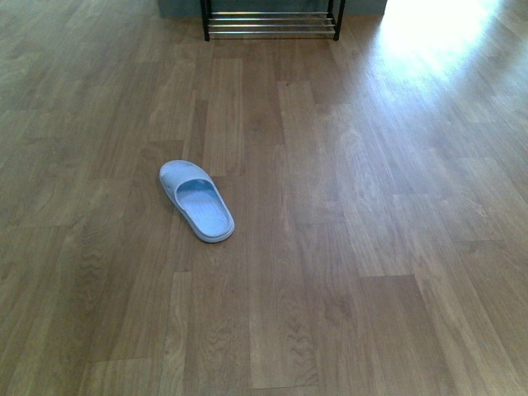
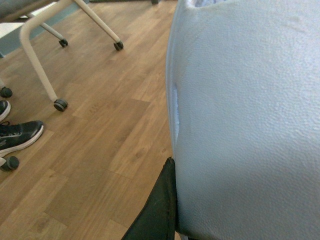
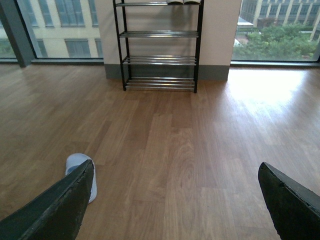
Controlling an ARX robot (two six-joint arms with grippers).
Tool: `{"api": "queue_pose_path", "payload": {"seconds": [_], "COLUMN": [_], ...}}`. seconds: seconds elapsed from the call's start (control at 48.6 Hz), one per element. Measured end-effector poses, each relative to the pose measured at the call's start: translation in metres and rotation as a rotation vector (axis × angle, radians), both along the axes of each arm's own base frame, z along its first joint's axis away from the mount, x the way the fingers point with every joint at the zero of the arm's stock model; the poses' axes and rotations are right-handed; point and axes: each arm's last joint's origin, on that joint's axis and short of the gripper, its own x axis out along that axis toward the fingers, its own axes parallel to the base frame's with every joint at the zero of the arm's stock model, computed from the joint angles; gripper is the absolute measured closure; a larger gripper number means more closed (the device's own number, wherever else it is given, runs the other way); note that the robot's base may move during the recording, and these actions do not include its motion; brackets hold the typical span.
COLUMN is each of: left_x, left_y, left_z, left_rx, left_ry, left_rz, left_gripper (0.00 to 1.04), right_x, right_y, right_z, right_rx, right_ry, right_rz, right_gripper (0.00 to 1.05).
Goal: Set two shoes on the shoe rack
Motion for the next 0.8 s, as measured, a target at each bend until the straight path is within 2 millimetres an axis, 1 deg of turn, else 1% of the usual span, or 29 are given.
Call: {"api": "queue_pose_path", "payload": {"seconds": [0.062,0.103,0.144,0.185,0.247,0.288,0.35,0.802], "left_x": [-0.013,-0.027,-0.037,-0.048,-0.068,-0.074,-0.076,-0.077], "left_y": [0.003,0.004,0.005,0.006,0.008,0.008,0.009,0.009], "left_z": [0.003,0.005,0.007,0.005,0.007,0.009,0.012,0.010], "left_rx": [0.009,0.027,0.040,0.064,0.133,0.162,0.182,0.211], "left_ry": [-0.005,0.000,-0.013,-0.023,-0.132,-0.171,-0.192,-0.170], "left_rz": [0.007,0.012,0.011,0.014,0.038,0.048,0.051,0.042], "left_gripper": [1.03,1.03,1.03,1.03,1.03,1.03,1.03,1.03], "right_x": [0.000,0.000,0.000,0.000,0.000,0.000,0.000,0.000], "right_y": [0.000,0.000,0.000,0.000,0.000,0.000,0.000,0.000], "right_z": [0.000,0.000,0.000,0.000,0.000,0.000,0.000,0.000], "right_rx": [0.000,0.000,0.000,0.000,0.000,0.000,0.000,0.000], "right_ry": [0.000,0.000,0.000,0.000,0.000,0.000,0.000,0.000], "right_rz": [0.000,0.000,0.000,0.000,0.000,0.000,0.000,0.000], "right_gripper": [0.09,0.09,0.09,0.09,0.09,0.09,0.09,0.09]}}
